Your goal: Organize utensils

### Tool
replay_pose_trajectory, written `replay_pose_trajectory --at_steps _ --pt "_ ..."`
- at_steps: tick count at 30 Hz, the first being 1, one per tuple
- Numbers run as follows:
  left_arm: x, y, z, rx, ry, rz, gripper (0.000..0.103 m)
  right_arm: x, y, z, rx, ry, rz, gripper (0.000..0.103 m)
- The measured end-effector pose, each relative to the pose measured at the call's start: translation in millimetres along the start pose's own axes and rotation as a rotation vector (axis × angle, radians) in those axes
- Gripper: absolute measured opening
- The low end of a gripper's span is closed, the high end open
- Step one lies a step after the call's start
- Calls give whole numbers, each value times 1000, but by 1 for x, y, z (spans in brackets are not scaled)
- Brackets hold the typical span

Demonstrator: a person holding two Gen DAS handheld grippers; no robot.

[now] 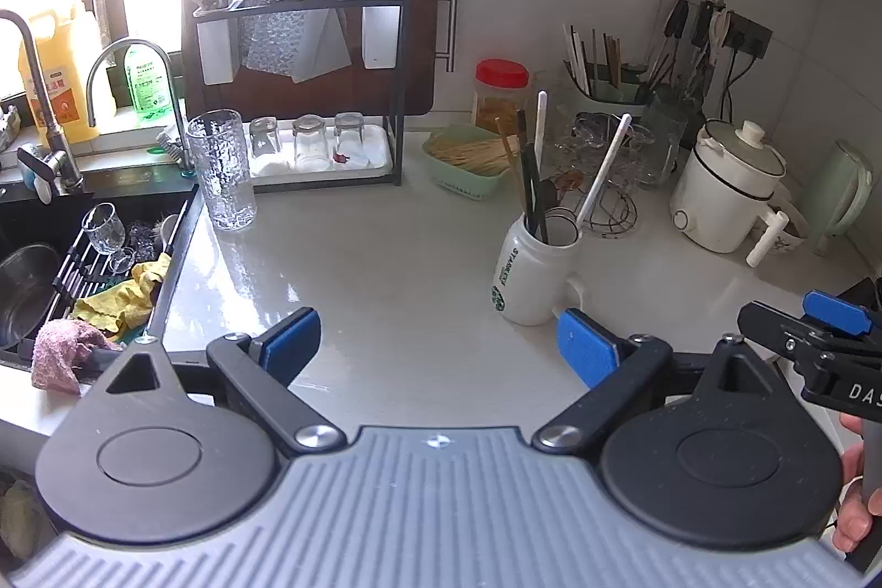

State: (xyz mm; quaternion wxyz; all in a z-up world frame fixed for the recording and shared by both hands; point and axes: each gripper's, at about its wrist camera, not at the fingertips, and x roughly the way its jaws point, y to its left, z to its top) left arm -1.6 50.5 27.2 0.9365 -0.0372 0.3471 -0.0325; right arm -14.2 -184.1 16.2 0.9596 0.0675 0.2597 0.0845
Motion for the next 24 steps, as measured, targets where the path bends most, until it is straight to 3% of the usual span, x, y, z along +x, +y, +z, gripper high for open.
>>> replay_pose_trajectory --at_steps 24 --pt "1 -1 -2 14 7 1 97 -1 -2 0 -2 -3 -5 103"
